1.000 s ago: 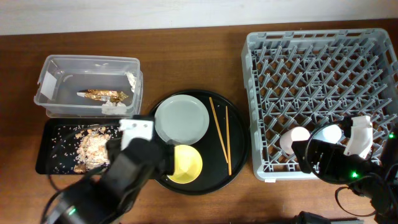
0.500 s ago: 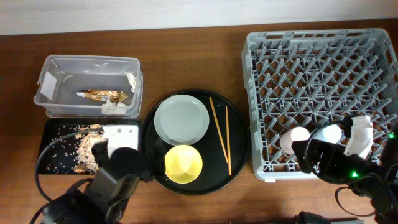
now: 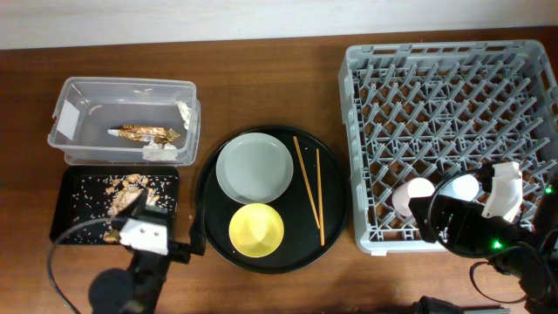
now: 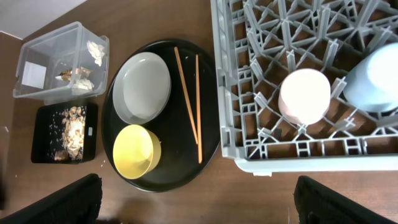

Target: Sort waste into correct bins and load items into the dishwasher rack

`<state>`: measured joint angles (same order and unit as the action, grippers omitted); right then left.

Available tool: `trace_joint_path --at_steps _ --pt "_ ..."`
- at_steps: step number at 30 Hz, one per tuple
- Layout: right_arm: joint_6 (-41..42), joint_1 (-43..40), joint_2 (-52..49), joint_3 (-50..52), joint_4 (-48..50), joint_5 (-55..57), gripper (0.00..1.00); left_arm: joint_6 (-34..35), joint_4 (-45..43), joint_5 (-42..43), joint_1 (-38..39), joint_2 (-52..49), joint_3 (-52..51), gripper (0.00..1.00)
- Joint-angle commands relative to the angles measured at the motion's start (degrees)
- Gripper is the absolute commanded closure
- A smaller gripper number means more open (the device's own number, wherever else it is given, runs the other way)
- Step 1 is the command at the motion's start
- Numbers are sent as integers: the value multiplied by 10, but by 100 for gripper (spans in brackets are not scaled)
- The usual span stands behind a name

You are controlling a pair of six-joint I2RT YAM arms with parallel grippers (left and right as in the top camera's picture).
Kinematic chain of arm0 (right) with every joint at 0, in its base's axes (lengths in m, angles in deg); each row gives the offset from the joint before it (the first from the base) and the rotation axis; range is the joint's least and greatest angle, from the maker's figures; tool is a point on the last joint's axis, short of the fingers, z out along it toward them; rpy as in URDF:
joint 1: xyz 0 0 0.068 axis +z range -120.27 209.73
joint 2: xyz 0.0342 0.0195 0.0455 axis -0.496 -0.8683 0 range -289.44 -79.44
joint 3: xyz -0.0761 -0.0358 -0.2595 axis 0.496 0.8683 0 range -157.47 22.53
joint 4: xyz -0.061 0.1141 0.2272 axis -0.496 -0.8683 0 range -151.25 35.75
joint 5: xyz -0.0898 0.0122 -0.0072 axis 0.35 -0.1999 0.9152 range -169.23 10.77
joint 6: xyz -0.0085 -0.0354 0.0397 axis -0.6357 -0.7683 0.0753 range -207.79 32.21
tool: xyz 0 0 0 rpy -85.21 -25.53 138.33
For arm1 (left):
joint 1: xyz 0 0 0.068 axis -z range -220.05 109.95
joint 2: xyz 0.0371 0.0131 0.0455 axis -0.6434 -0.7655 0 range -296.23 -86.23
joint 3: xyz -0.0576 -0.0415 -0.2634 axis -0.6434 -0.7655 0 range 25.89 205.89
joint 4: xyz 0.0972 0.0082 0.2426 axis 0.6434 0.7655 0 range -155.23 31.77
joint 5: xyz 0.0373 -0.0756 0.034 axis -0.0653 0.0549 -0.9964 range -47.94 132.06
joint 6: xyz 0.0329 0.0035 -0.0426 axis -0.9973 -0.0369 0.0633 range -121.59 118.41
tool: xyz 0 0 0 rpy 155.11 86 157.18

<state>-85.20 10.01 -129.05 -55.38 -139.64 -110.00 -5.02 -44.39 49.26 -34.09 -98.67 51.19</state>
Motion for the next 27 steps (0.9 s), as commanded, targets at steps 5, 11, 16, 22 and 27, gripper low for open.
trace_joint_path --at_steps 5,11,16,22,27 --pt "-3 -2 0 -1 1 -1 1 -27 -107 36 -28 122 -209 1" --pt "-3 -2 0 -1 1 -1 1 -27 -174 33 -44 122 -248 1" --pt "-3 -2 0 -1 1 -1 1 -27 -174 33 -59 122 -248 1" --pt "-3 -2 0 -1 1 -1 1 -27 -174 33 -59 122 -248 1" --pt "15 -2 0 -1 34 -12 1 -27 -174 33 -59 122 -248 1"
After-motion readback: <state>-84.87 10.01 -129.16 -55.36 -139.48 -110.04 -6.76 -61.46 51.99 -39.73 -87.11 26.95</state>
